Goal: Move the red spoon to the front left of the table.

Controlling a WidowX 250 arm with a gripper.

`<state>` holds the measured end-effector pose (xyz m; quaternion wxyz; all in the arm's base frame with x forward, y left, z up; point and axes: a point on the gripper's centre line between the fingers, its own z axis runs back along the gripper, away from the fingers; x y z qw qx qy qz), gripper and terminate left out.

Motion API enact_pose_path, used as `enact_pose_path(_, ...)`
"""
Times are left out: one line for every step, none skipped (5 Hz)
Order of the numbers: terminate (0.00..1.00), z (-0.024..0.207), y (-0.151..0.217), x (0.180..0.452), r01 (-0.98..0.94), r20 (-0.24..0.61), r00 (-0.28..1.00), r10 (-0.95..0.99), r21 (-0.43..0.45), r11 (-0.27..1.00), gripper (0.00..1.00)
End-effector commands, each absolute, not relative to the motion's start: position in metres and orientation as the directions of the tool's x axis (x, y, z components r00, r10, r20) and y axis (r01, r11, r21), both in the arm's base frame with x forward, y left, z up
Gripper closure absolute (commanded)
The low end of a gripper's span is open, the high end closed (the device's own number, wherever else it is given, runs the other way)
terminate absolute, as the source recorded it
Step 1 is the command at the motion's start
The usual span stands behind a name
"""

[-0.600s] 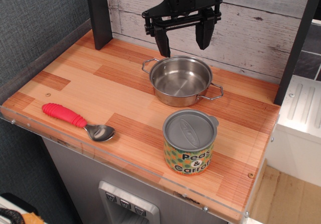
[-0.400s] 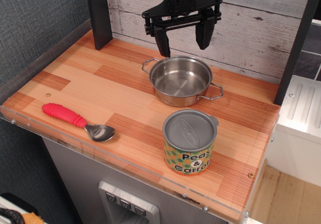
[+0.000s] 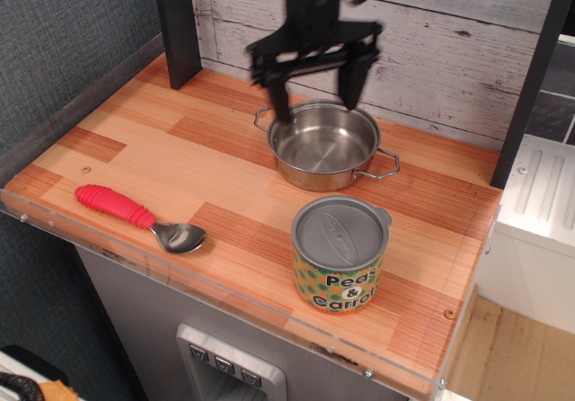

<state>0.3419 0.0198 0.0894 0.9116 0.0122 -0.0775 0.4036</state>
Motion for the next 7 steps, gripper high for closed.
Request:
enact_pose_path(0.0,0.105,0.075,0.305,-0.916,0.203,0.378,0.903,-0.063,0.397,0.0)
enact_pose_path(0.0,0.099,0.095,0.278,-0.954,0.21,0.286,0.935,-0.026,0.298,0.0)
enact_pose_path(0.0,0.088,0.11,0.256,-0.975,0.238,0.204,0.95,-0.042,0.22,0.0)
enact_pose_path(0.0,0.07,0.119,0.247,-0.988,0.201,0.149,0.968,-0.003,0.153,0.0)
enact_pose_path(0.0,0.059,0.129,0.242,-0.993,0.191,0.115,0.975,0.023,0.113,0.0)
enact_pose_path(0.0,0.051,0.137,0.239,-0.996,0.194,0.081,0.978,0.044,0.074,0.0)
enact_pose_path(0.0,0.041,0.14,0.236,-0.998,0.212,0.057,0.976,0.039,0.05,0.0)
